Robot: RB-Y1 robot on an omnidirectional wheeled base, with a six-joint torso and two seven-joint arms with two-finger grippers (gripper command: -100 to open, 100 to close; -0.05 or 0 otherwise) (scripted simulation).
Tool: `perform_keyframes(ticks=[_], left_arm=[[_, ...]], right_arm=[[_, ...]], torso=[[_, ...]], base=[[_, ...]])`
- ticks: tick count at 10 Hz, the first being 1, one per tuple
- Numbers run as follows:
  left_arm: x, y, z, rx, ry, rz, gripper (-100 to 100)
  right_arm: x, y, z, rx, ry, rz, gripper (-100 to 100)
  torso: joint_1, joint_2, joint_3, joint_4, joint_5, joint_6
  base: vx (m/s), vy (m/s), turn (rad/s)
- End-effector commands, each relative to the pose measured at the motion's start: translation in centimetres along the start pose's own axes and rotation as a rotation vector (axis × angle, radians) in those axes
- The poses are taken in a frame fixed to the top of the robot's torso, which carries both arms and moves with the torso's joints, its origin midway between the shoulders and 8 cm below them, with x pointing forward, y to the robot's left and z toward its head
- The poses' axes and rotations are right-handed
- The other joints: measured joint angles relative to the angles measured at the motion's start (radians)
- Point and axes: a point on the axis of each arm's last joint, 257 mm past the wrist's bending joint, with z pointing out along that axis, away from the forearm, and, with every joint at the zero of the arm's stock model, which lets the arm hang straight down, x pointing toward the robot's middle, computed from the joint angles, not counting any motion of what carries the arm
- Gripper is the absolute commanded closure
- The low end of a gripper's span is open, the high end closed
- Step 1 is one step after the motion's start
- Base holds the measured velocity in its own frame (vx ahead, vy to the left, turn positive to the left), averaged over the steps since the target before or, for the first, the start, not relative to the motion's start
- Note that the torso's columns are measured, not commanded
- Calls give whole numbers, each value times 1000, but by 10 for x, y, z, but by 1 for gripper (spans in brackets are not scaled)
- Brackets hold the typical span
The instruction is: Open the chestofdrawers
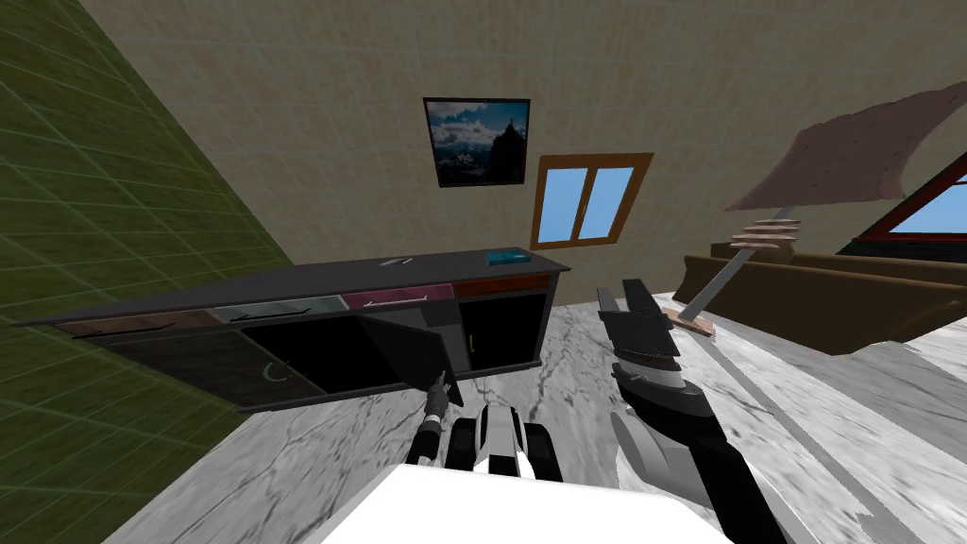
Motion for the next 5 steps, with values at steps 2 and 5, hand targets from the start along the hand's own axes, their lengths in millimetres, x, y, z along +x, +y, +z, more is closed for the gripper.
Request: perform_keyframes(ticks=[2, 5], left_arm=[[15, 10, -3, -28, 44, 18, 100], [34, 23, -7, -64, 106, 44, 100]], right_arm=[[0, 0, 0, 0, 0, 0, 0], [0, 0, 0, 0, 0, 0, 0]], torso=[[1, -5, -2, -1, 1, 1], [5, -6, -2, -2, -1, -3]], base=[[-199, 178, -169], [-163, 202, -145]])
